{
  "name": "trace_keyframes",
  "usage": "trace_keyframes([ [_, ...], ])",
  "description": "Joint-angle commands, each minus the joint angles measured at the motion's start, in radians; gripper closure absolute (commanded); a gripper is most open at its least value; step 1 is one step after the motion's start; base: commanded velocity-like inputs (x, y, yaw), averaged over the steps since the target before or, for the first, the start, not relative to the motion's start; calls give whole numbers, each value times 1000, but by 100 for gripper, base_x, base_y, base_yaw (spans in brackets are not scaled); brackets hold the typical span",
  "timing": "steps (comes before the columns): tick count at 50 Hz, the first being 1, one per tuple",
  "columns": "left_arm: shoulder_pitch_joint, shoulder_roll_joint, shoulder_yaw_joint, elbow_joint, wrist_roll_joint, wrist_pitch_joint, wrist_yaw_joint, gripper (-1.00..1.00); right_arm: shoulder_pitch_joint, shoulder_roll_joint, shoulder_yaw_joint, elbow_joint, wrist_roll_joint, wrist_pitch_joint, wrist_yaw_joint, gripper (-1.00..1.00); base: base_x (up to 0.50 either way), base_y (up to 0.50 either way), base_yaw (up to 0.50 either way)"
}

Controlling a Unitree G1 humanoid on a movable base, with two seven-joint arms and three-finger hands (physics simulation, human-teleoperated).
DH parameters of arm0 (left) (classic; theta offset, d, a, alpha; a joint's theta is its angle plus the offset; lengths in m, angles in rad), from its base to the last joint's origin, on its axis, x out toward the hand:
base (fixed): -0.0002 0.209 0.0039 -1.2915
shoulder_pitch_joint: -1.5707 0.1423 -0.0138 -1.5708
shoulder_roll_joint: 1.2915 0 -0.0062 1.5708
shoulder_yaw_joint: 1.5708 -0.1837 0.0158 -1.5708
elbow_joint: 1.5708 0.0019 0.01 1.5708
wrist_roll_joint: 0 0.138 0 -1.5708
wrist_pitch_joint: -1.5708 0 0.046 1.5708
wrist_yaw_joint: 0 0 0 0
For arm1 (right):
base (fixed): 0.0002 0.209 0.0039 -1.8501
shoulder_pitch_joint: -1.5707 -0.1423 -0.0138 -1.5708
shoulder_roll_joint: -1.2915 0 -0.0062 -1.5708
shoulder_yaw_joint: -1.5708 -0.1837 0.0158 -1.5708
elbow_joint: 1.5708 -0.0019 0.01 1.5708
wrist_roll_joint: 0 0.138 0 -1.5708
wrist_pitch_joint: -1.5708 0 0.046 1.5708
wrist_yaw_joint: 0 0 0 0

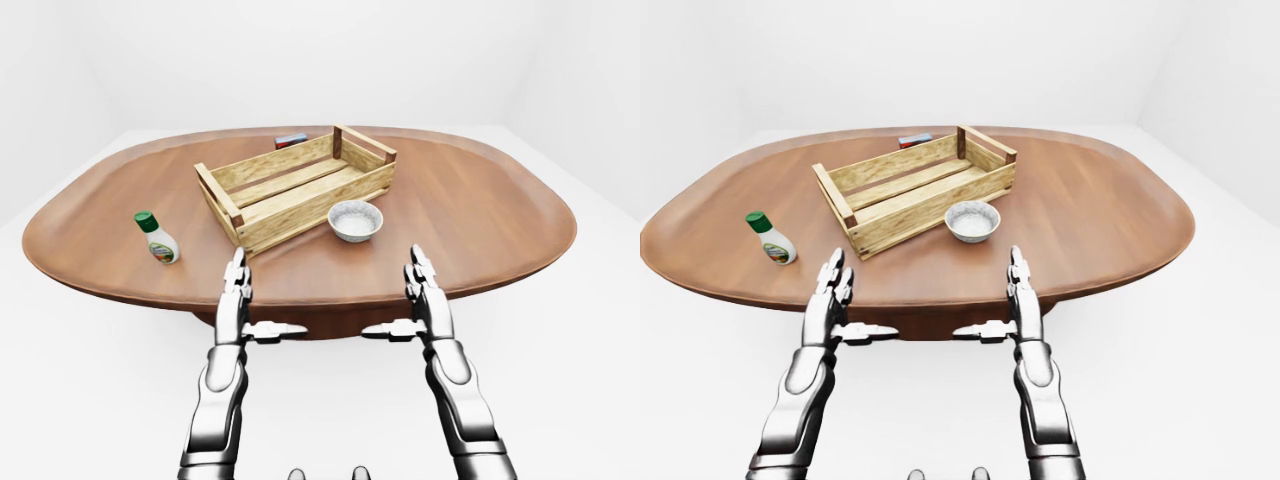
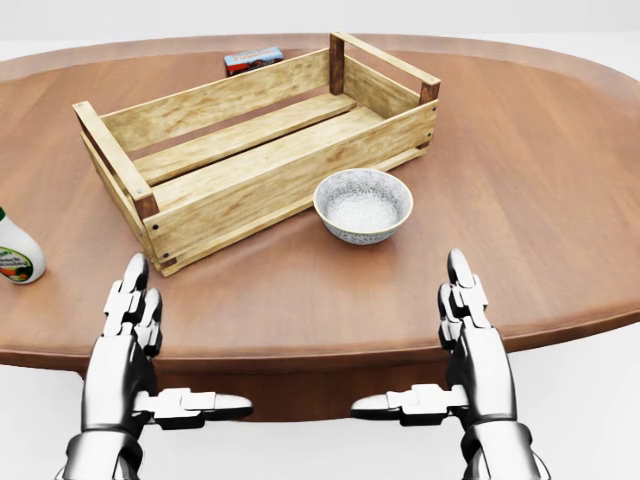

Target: Pick up the salad dressing and put it in the tray.

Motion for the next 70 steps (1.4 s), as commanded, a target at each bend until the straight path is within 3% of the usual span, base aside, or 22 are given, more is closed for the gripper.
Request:
trace_keyframes([
  [1, -8, 21, 52, -57, -14, 50, 9, -100, 3, -8, -15, -10, 6, 14, 29, -100, 0, 0, 0],
  [2, -3, 23, 55, -92, -16, 77, 9, -100, 7, -7, -15, -24, 27, 29, 47, -100, 0, 0, 0],
  [6, 10, 47, 108, -292, -23, 77, -6, -100, 17, -9, -50, -180, 78, 90, 33, -100, 0, 0, 0],
  [15, -68, 139, 317, -482, -103, 77, -15, -100, -4, -88, -254, -499, 166, 90, 16, -100, 0, 0, 0],
  [19, -86, 173, 384, -520, -150, 77, -14, -100, 0, -115, -350, -530, 198, 90, 33, -100, 0, 0, 0],
  [22, -91, 182, 398, -538, -159, 77, -7, -100, -1, -125, -397, -558, 227, 90, 41, -100, 0, 0, 0],
  [28, -102, 204, 426, -569, -173, 77, -3, -100, -2, -151, -460, -638, 223, 90, 50, -100, 0, 0, 0],
  [36, -138, 287, 564, -610, -259, 77, 11, -100, -3, -150, -499, -680, 234, 90, 41, -100, 0, 0, 0],
  [39, -146, 323, 622, -606, -311, 77, 24, -100, -1, -162, -463, -700, 143, 90, 39, -100, 0, 0, 0],
  [42, -143, 340, 637, -602, -333, 77, 37, -100, -14, -159, -447, -696, 65, 90, 19, -100, 0, 50, 0],
  [53, -139, 351, 637, -582, -336, 77, 44, -100, -25, -149, -433, -645, 18, 90, 31, -100, 0, 50, 0],
  [70, -144, 394, 689, -575, -387, 77, 68, -100, -55, -161, -447, -633, 56, 90, 16, -100, 14, 48, 0],
])
